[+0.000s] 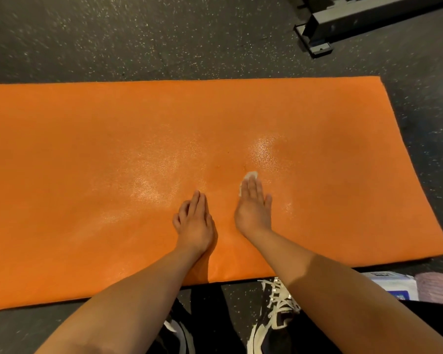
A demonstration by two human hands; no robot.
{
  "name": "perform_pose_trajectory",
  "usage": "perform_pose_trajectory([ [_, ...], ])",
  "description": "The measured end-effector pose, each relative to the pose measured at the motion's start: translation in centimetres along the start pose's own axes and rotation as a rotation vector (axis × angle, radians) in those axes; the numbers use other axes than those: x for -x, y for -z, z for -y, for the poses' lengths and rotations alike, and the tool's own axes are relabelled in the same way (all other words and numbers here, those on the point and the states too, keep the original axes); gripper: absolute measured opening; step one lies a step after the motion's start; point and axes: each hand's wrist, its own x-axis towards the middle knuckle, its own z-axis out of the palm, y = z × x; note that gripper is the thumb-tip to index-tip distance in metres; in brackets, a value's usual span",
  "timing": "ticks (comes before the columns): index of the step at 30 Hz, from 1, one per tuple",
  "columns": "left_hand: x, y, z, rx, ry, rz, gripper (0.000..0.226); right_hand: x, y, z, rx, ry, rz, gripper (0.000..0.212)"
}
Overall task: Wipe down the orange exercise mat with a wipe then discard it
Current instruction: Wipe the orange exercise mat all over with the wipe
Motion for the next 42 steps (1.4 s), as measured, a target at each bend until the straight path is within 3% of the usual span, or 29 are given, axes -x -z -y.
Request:
perform_pose_trajectory([
  [6,0.0,0.5,0.2,0.093,-0.014,0.009,0.057,1.4,-2.6,3.2,0.072,0.486,0.165,0.063],
  [8,0.1,0.6,0.4,0.090,-0.016,0.018,0.058,0.9,-2.2,2.3,0.095,0.431,0.116,0.065],
  [11,0.0,0.5,0.4,0.077,-0.006,0.024,0.062,0.9,-1.6,0.9,0.034,0.141,-0.087,0.064],
  [13,0.0,0.6,0.4,0.083,-0.007,0.023,0.063,1.4,-1.8,1.0,0.010,0.078,-0.171,0.062],
  [18,-0.1,0.5,0.8,0.160,-0.027,0.002,0.061,2.5,-3.2,3.4,-0.017,0.461,0.065,0.064],
  [20,-0.2,0.6,1.1,0.209,-0.029,-0.014,0.062,2.0,-3.1,3.3,0.004,0.539,0.086,0.066],
  [24,-0.2,0.9,1.5,0.236,-0.038,-0.029,0.066,0.3,-1.6,1.8,0.011,0.174,-0.030,0.065],
  [26,0.1,1.0,1.3,0.207,-0.055,-0.043,0.065,0.4,-1.5,2.3,-0.035,0.091,-0.010,0.065],
  [32,0.4,2.5,2.5,0.204,-0.044,-0.077,0.056,1.6,-2.6,6.3,-0.001,0.550,0.221,0.059],
  [34,0.0,3.0,3.1,0.112,-0.022,-0.102,0.054,0.7,-2.5,6.1,0.073,0.517,0.173,0.061],
  [38,-0.4,4.0,3.9,-0.073,0.072,-0.093,0.062,-0.9,-1.7,6.3,0.004,0.190,0.066,0.065],
  [40,-0.4,4.1,4.3,-0.087,0.055,-0.103,0.061,-0.7,-2.0,8.0,0.007,0.264,0.138,0.066],
  [42,-0.6,4.0,4.4,-0.073,0.075,-0.115,0.057,-0.2,-2.5,9.4,0.052,0.454,0.220,0.063],
])
